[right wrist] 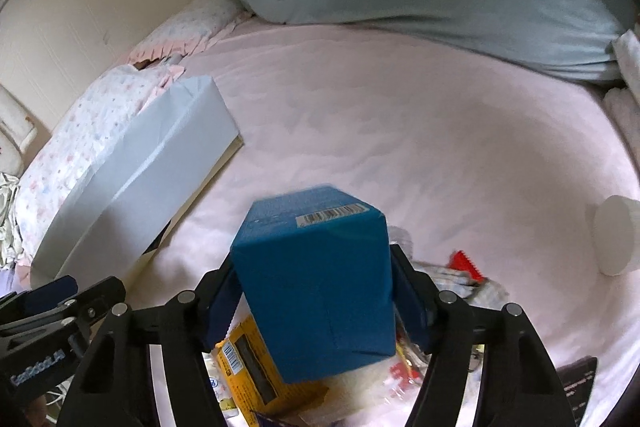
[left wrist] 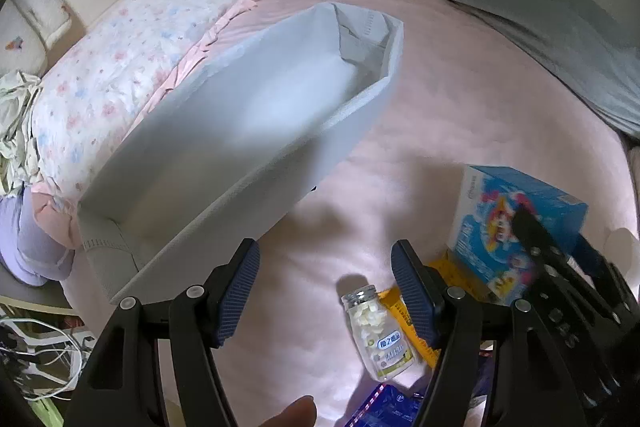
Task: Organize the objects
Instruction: 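Carry the blue cartoon box with the right gripper and lower it into the grey bin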
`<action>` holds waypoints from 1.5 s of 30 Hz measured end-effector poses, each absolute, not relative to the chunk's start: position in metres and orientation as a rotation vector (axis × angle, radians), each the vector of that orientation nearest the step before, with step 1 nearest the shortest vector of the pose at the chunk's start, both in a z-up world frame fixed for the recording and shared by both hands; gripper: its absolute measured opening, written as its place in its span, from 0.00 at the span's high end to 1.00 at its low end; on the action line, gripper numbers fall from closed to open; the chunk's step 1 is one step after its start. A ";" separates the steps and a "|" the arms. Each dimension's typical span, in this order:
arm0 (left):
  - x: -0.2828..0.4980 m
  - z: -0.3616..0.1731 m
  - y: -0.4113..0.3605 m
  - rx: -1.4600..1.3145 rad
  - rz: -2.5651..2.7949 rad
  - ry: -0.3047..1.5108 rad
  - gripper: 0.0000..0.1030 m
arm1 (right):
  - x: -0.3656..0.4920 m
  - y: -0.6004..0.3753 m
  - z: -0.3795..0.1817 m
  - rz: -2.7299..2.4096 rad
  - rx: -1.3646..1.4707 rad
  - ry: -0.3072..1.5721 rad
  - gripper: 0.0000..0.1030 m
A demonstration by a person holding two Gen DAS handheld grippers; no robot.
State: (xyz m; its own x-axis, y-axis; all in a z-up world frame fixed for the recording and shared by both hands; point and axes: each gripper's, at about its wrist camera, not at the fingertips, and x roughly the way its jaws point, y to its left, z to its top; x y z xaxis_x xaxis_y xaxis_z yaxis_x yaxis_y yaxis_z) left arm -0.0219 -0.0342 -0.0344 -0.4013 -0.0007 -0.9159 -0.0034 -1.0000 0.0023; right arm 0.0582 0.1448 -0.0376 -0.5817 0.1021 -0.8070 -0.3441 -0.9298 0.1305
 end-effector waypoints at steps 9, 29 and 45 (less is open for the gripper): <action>-0.018 -0.010 -0.048 -1.573 2.727 -0.106 0.34 | 0.076 0.129 0.010 2.656 -1.002 0.415 0.37; 0.002 0.038 -0.163 -1.460 3.022 -0.395 0.34 | 0.033 0.022 0.067 3.011 -0.769 0.407 0.37; -0.001 -0.015 -0.218 -1.910 2.896 -0.439 0.34 | -0.049 -0.086 0.006 2.993 -1.422 0.249 0.37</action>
State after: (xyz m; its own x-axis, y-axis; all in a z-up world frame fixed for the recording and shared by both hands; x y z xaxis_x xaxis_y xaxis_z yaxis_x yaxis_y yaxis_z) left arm -0.0012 -0.2181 -0.0154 -0.3596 -0.1552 -0.9201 0.4206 -0.9072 -0.0114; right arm -0.0488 -0.0862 0.0057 -0.6206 -0.2261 -0.7508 0.0990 -0.9725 0.2110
